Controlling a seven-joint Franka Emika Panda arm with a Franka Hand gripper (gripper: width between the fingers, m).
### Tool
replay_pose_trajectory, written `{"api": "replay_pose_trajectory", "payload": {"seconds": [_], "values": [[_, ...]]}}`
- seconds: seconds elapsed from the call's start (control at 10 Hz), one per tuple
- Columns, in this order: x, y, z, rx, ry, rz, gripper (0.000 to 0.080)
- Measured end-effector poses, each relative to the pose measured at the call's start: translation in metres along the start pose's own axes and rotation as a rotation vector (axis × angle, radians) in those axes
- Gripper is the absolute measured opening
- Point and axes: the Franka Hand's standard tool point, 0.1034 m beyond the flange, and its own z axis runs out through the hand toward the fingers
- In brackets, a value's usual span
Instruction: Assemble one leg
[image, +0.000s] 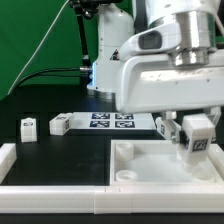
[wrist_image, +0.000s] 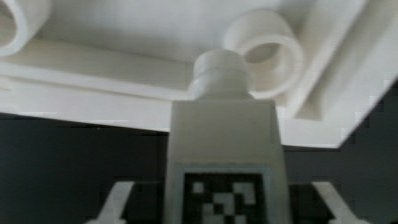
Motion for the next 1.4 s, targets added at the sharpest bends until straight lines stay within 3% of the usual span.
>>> {"api": "replay_pose_trajectory", "payload": {"seconds": [0.2, 0.4, 1.0, 1.4], "values": [[0.000, -0.014, 0.001, 0.000, 0.046, -0.004, 0.0290], [0.007, -0.015, 0.005, -0.024, 0.192, -0.012, 0.0290], [-0.007, -0.020, 0.011, -0.014, 0.143, -0.018, 0.0290], [-0.009, -0.021, 0.011, -0.023, 0.187, -0.022, 0.0290]]}}
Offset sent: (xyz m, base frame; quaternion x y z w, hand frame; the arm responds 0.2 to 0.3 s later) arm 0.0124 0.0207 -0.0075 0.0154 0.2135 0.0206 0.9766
